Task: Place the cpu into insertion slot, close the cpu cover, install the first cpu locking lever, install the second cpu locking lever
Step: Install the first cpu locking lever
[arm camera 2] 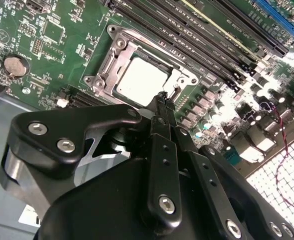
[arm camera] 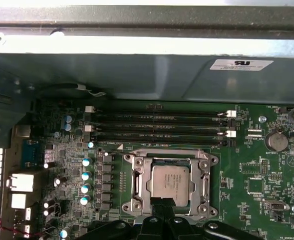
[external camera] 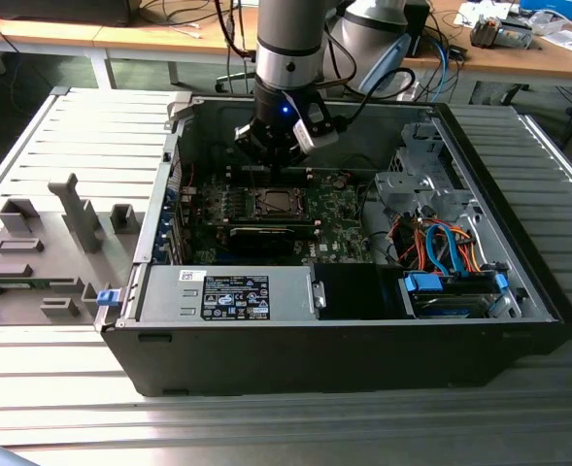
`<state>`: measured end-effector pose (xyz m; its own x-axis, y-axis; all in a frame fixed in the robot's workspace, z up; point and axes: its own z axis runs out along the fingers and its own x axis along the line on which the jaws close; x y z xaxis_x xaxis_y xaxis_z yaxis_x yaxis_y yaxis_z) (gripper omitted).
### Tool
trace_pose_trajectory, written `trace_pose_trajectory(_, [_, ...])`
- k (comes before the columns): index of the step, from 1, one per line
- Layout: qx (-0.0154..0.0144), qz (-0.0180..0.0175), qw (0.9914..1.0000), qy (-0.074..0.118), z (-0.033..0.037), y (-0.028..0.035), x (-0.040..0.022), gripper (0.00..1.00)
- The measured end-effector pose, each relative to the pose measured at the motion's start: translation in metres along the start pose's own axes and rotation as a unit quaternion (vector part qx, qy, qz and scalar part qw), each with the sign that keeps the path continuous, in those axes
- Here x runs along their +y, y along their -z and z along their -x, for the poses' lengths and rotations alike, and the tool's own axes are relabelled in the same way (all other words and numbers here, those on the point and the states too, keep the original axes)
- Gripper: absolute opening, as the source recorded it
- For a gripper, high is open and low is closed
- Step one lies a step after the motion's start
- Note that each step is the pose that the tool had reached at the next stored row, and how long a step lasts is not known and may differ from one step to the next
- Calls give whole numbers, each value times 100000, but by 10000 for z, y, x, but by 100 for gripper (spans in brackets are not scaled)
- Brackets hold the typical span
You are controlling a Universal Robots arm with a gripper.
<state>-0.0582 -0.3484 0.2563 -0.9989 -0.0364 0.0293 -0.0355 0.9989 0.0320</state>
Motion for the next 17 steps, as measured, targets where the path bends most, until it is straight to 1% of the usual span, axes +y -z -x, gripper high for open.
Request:
trace_pose_trajectory(3, [-2, 1, 100000, 1, -25, -1, 1, 11])
trace_pose_trajectory(6, [-8, 1, 100000, 2, -72, -2, 3, 11])
trace_pose_trajectory(10, [-8, -3, 100000, 3, -95, -3, 3, 11])
trace_pose_trajectory(17, [-13, -2, 100000, 2, -159, -5, 6, 11])
